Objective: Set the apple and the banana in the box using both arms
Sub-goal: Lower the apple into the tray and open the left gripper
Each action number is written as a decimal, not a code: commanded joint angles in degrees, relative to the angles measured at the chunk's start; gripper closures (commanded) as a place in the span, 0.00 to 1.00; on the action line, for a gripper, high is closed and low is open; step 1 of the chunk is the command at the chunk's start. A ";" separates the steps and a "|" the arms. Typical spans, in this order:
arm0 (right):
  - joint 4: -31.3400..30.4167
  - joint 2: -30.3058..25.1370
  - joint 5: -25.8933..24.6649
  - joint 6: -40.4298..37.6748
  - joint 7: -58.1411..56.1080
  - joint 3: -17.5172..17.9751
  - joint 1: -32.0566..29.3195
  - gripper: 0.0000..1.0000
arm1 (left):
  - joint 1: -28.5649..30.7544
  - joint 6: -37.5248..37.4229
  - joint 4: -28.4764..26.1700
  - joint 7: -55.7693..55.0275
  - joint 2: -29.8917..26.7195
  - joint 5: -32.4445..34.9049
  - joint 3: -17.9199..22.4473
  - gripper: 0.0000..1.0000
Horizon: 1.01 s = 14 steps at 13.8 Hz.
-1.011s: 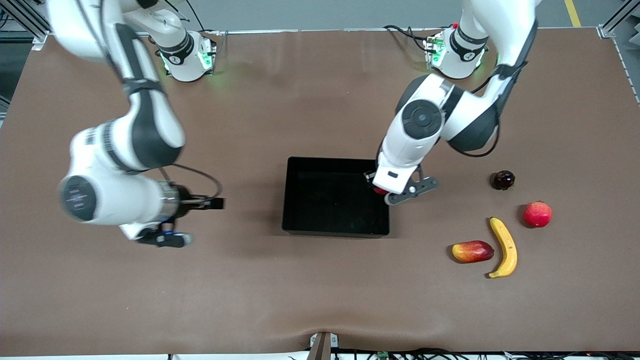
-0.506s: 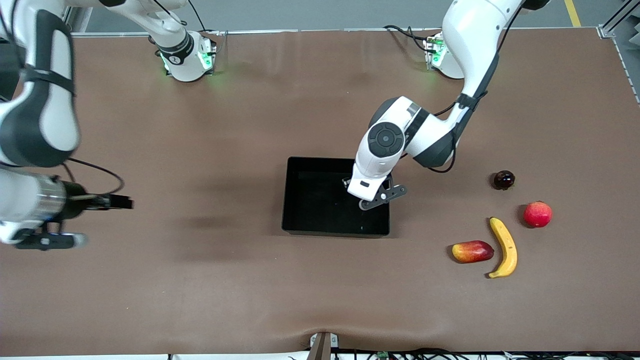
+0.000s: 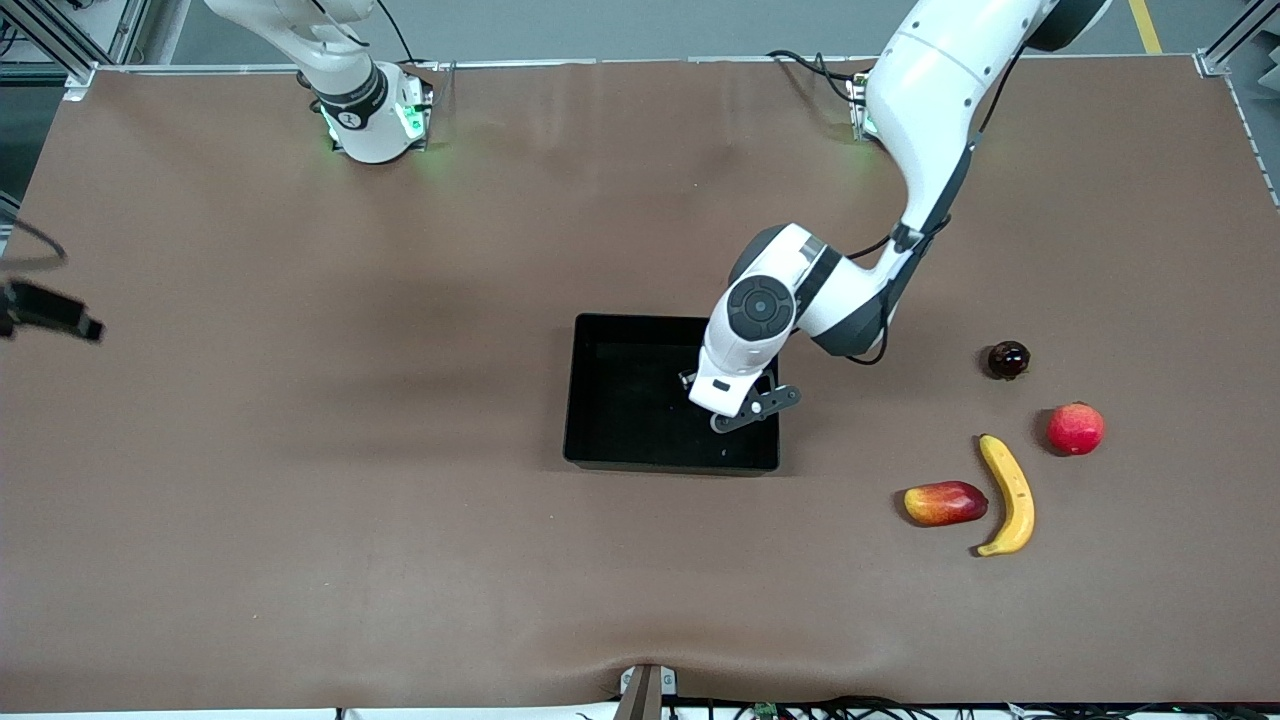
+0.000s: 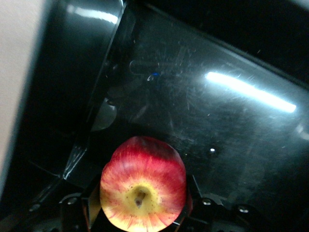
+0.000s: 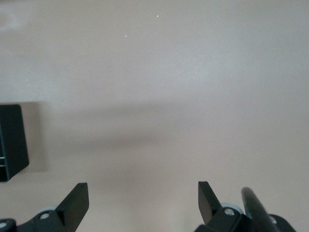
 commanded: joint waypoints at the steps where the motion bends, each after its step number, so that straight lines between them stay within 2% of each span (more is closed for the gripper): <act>1: -12.43 -11.42 -1.77 2.37 -0.38 1.58 0.16 0.00 | -1.93 0.29 1.40 0.23 2.03 0.77 0.47 1.00; 2: -12.18 -11.79 -2.20 2.37 -0.55 1.67 0.60 0.00 | -2.02 0.73 1.40 0.24 2.29 0.77 0.47 1.00; 3: -12.18 -11.97 -3.60 2.37 -0.55 1.67 0.78 0.00 | -2.02 1.26 1.40 0.24 2.56 0.86 0.47 0.85; 4: -12.18 -11.80 -5.01 2.72 -0.55 1.67 0.78 0.00 | -2.02 1.26 1.40 0.24 2.65 0.95 0.47 0.46; 5: -12.61 -11.45 -5.19 4.46 -0.55 1.67 0.78 0.00 | -2.11 1.26 1.32 0.06 2.30 2.08 0.47 0.00; 7: -13.05 -11.18 -5.20 5.45 -0.73 1.76 0.78 0.00 | -1.76 0.65 1.49 -0.29 0.20 3.06 0.38 0.00; 9: -13.06 -11.09 -5.02 5.54 -0.55 1.58 1.57 0.00 | -0.53 -0.31 1.49 0.23 -4.36 3.06 0.64 0.00; 11: -12.18 -9.87 -5.11 5.54 -0.55 1.58 1.40 0.00 | 2.88 -4.78 2.62 2.86 -8.85 2.80 0.47 0.00; 14: -12.18 -9.77 -5.19 5.63 -0.64 1.58 1.83 0.00 | 9.21 -12.51 5.53 12.42 -11.93 2.53 0.47 0.00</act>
